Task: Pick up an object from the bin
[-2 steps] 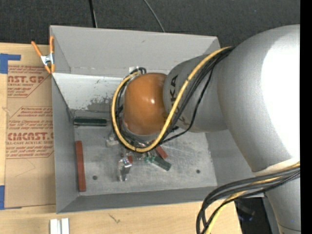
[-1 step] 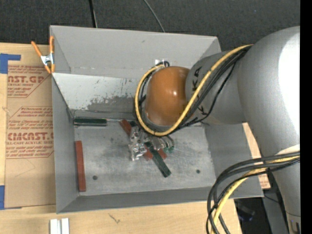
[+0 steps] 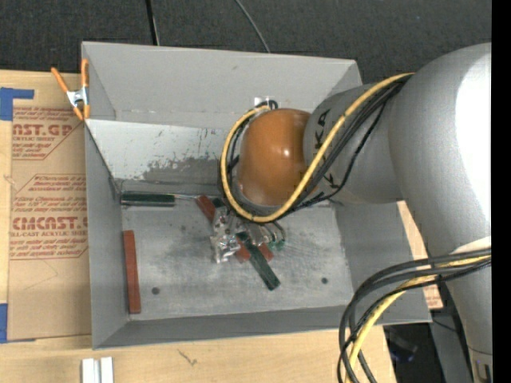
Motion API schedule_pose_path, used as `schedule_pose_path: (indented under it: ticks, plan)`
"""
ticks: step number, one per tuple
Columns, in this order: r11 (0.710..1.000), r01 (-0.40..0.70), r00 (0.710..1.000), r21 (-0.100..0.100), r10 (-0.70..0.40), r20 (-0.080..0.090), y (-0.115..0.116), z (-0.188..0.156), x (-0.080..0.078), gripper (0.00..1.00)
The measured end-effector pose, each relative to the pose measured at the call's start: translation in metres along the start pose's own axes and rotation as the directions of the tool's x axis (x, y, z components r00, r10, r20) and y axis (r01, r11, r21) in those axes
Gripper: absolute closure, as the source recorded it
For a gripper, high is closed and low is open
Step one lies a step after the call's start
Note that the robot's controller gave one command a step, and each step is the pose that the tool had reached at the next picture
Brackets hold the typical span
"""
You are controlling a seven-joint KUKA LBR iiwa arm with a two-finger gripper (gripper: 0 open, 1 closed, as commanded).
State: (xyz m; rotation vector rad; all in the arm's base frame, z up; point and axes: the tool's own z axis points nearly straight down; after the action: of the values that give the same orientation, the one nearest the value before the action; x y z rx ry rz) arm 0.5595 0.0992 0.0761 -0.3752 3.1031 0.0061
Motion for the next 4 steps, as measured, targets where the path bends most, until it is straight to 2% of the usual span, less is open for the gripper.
schedule_pose_path:
  ticks: [1, 2, 3, 4]
  plan:
    - [1.0, 0.015, 1.0, 0.001, -0.015, -0.021, 0.0, -0.037, 0.003, 1.0]
    - [1.0, 0.03, 0.999, 0.002, -0.03, -0.009, -0.001, -0.067, 0.007, 1.0]
    - [0.999, 0.054, 0.998, 0.0, -0.054, -0.015, -0.001, -0.067, 0.028, 0.0]
    - [0.999, 0.053, 0.998, 0.0, -0.053, -0.016, -0.002, -0.067, 0.028, 0.0]
